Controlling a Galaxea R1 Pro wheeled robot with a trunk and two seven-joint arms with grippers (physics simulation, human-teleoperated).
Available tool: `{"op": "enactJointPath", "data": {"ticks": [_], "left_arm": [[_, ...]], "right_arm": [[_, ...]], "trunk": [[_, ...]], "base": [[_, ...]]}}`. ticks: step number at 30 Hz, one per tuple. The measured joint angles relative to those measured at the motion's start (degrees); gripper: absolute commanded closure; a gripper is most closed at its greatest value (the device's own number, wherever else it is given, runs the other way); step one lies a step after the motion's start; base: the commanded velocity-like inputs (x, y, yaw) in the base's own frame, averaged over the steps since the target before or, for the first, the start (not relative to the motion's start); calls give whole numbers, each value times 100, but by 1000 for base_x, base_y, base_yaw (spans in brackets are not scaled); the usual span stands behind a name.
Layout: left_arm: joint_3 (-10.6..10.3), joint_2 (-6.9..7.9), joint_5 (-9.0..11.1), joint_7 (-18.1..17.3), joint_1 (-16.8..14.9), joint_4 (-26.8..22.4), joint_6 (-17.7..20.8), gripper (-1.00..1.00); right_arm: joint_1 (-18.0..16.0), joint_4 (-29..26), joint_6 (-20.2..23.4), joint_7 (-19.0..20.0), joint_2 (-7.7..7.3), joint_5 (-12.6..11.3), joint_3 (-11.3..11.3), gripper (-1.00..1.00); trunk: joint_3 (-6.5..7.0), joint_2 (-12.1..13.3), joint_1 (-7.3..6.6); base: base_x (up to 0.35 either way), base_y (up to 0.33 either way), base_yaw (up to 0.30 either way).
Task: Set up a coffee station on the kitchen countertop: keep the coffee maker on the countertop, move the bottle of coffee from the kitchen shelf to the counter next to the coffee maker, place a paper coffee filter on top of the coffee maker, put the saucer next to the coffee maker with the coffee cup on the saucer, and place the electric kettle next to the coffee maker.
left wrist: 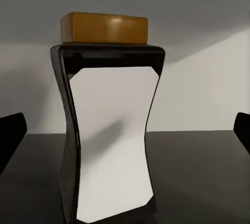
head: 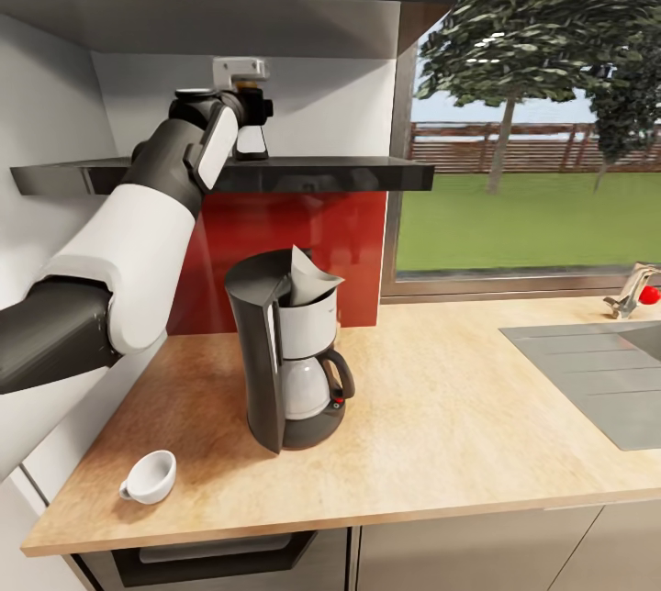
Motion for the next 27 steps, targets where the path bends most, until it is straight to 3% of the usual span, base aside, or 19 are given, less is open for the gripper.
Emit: {"op": "enactJointPath", "data": {"ticks": [13, 27], "left_arm": [[25, 35, 0, 18, 325, -1, -67, -100], [90, 35, 0, 19, 360, -1, -160, -100]], "right_arm": [[1, -1, 2, 0, 9, 0, 0, -100], [1, -3, 2, -2, 17, 0, 4, -100]], "trunk": [[-23, 2, 0], [-26, 2, 0]], "base": [[6, 0, 61], [49, 0, 4]]}}
